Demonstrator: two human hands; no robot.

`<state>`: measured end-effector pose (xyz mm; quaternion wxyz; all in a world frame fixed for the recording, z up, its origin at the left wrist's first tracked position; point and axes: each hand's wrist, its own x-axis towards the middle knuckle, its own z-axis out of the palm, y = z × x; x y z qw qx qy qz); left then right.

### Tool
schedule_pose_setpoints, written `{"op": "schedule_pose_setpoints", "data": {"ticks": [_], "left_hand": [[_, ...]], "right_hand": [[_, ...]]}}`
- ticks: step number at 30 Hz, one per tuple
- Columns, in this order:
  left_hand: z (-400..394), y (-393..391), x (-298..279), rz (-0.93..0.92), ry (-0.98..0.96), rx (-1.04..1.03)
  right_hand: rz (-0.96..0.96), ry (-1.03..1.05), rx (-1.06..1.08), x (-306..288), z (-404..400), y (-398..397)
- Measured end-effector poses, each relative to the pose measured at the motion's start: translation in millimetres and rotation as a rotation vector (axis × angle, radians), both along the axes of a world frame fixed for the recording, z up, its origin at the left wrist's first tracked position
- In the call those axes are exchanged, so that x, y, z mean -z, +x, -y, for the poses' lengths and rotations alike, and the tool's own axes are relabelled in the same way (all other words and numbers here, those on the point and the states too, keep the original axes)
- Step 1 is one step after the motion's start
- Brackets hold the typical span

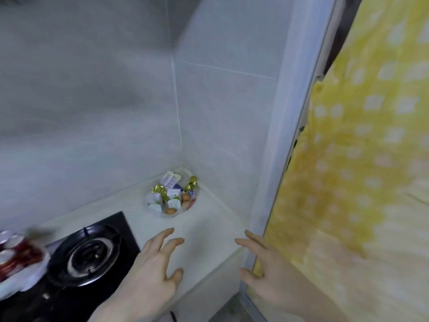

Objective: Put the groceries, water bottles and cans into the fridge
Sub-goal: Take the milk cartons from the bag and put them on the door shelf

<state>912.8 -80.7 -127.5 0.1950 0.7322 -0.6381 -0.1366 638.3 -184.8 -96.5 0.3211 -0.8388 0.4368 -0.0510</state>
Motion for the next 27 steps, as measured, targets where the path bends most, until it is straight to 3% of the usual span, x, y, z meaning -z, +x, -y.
{"op": "schedule_pose_setpoints", "data": {"ticks": [11, 27], "left_hand": [[-6.6, 98.6, 22.1, 0.011, 0.073, -0.155], [175.3, 137.3, 47.3, 0.009, 0.262, -0.267]], "right_hand": [[-0.027, 0.015, -0.147, 14.6, 31.4, 116.8], [-0.022, 0.050, -0.292, 59.8, 212.9, 203.1]]}}
